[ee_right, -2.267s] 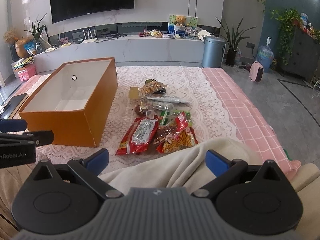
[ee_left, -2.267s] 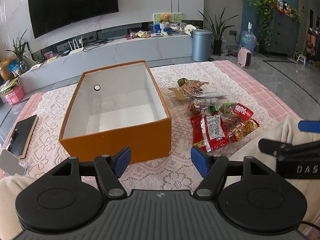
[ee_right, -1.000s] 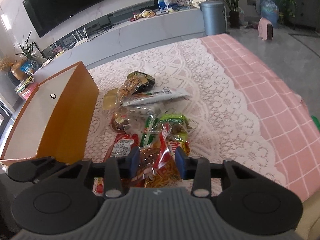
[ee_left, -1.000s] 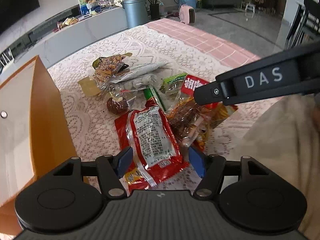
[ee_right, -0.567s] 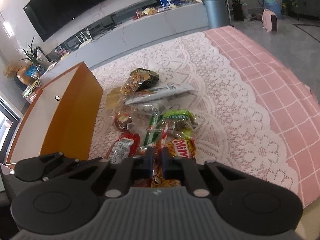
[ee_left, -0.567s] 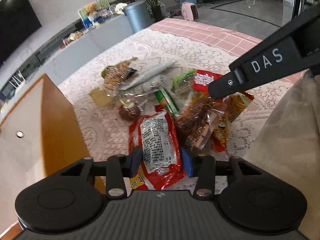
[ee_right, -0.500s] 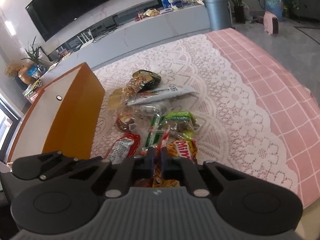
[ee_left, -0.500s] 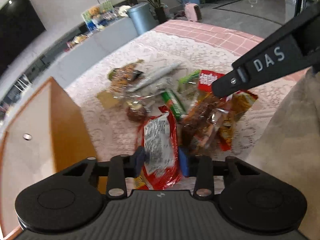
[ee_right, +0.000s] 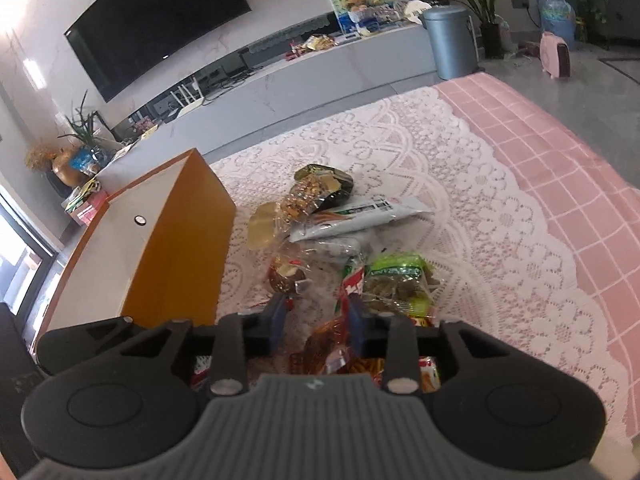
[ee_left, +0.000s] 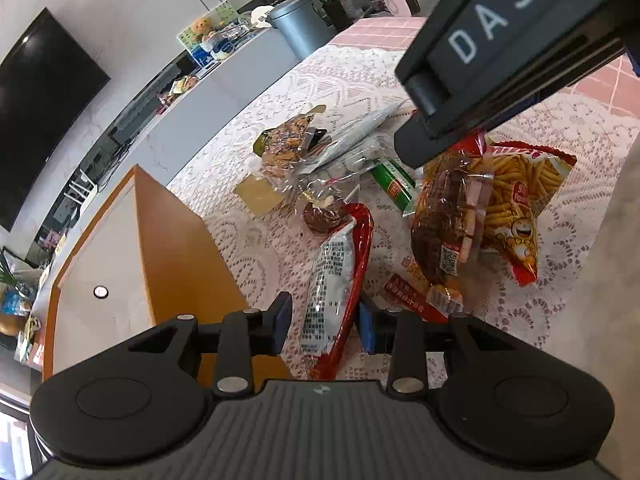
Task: Organize snacks
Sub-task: 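Grasp the long red-and-white snack bag with the left tool while the right tool grasps the brown red-labelled bag, then lift both held bags and carry them over the orange box with both tools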
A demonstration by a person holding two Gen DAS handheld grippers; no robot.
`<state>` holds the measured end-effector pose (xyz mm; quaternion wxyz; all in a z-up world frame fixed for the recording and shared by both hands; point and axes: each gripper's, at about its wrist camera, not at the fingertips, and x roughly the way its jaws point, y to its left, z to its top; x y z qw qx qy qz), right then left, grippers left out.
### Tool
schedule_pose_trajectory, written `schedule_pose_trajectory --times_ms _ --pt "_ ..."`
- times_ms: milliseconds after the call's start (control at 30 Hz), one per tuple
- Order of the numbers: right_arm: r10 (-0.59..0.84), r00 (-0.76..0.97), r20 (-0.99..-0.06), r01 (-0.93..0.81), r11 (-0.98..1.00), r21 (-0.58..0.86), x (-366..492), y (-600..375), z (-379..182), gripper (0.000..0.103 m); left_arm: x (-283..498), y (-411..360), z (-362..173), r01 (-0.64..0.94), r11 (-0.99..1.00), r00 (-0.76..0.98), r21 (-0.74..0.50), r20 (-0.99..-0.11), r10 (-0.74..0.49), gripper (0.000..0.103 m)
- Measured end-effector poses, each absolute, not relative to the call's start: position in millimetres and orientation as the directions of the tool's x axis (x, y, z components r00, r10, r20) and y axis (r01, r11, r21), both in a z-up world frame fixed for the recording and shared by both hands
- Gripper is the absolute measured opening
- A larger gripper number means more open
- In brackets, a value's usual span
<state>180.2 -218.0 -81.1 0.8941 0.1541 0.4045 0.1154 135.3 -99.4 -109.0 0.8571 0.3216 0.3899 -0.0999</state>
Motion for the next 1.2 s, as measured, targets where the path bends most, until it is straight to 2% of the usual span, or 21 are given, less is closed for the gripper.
schedule_pose_trajectory --times_ms 67,167,233,300,367,533,700,833,1033,1200 --pt "0.327 0.638 -0.697 -0.058 0.923 0.38 184 -220 -86 0.033 136 -101 -112 0.428 0.766 0.677 0.48 -0.732 0.081 0.043" --pt "0.323 0.627 -0.708 -0.014 0.914 0.405 187 -226 -92 0.024 136 -102 -116 0.427 0.76 0.682 0.49 -0.727 0.086 0.042" --pt "0.321 0.61 -0.724 0.019 0.908 0.419 189 -230 -98 0.01 137 -102 -116 0.428 0.765 0.678 0.481 -0.731 0.08 0.036" --pt "0.316 0.607 -0.73 0.05 0.901 0.431 191 -234 -101 0.003 137 -102 -116 0.428 0.768 0.676 0.477 -0.732 0.079 0.034" --pt "0.314 0.606 -0.731 0.06 0.898 0.436 190 -236 -103 0.003 137 -101 -115 0.429 0.771 0.674 0.47 -0.735 0.073 0.029" --pt "0.285 0.629 -0.724 0.038 0.918 0.394 185 -231 -97 0.0 135 -97 -105 0.406 0.803 0.686 0.436 -0.727 0.047 0.027" --pt "0.258 0.664 -0.702 0.006 0.937 0.35 176 -225 -84 0.0 132 -89 -86 0.372 0.859 0.693 0.352 -0.721 -0.004 0.026" --pt "0.265 0.686 -0.677 -0.021 0.938 0.346 169 -225 -74 0.0 128 -77 -64 0.34 0.911 0.686 0.235 -0.724 -0.069 0.026" --pt "0.259 0.717 -0.647 -0.041 0.943 0.332 157 -221 -53 0.0 113 -61 -33 0.316 0.939 0.709 0.137 -0.692 -0.137 0.026" --pt "0.246 0.759 -0.603 -0.068 0.951 0.302 142 -214 -28 0.0 95 -51 -6 0.293 0.949 0.759 0.114 -0.632 -0.158 0.026"
